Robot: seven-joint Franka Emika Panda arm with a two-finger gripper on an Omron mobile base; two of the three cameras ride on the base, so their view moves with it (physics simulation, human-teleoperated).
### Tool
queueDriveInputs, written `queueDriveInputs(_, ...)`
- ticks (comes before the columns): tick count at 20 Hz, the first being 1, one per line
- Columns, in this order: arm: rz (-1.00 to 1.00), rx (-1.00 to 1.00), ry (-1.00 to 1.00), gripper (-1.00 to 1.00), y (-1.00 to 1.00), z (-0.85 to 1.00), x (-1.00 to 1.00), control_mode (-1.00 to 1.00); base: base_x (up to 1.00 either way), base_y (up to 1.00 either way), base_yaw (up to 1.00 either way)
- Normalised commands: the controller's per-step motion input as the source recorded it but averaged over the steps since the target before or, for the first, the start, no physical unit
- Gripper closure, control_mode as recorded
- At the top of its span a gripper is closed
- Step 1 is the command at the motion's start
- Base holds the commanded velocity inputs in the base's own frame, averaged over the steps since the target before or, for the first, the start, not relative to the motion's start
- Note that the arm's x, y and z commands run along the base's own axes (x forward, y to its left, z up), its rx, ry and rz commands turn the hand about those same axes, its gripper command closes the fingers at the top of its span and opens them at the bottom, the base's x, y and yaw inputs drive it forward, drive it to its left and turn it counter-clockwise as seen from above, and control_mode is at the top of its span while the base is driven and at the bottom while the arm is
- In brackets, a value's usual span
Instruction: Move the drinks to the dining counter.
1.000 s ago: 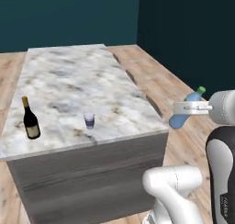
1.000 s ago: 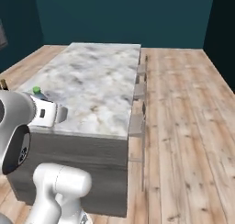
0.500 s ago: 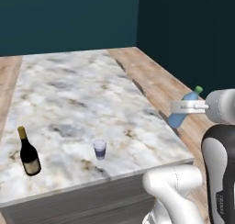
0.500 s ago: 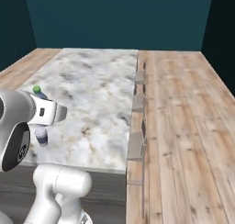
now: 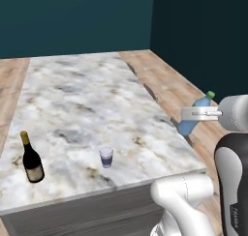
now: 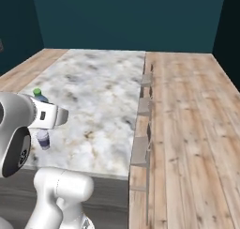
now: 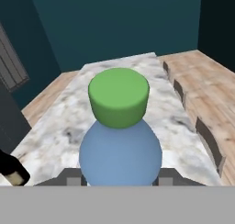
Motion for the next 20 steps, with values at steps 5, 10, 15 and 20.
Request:
queueDriveInputs(5,0.00,0.00,0.00,1.00,0.00,0.00,0.00,1.00,0.50,-0.13,0.00)
queueDriveInputs(10,0.00,0.00,0.00,1.00,0.00,0.00,0.00,1.00,0.68,-0.06,-0.43)
queueDriveInputs(15,0.00,0.00,0.00,1.00,0.00,0.00,0.00,1.00,0.43,0.00,-0.84)
queueDriveInputs(20,0.00,0.00,0.00,1.00,0.00,0.00,0.00,1.00,0.36,0.03,-0.84)
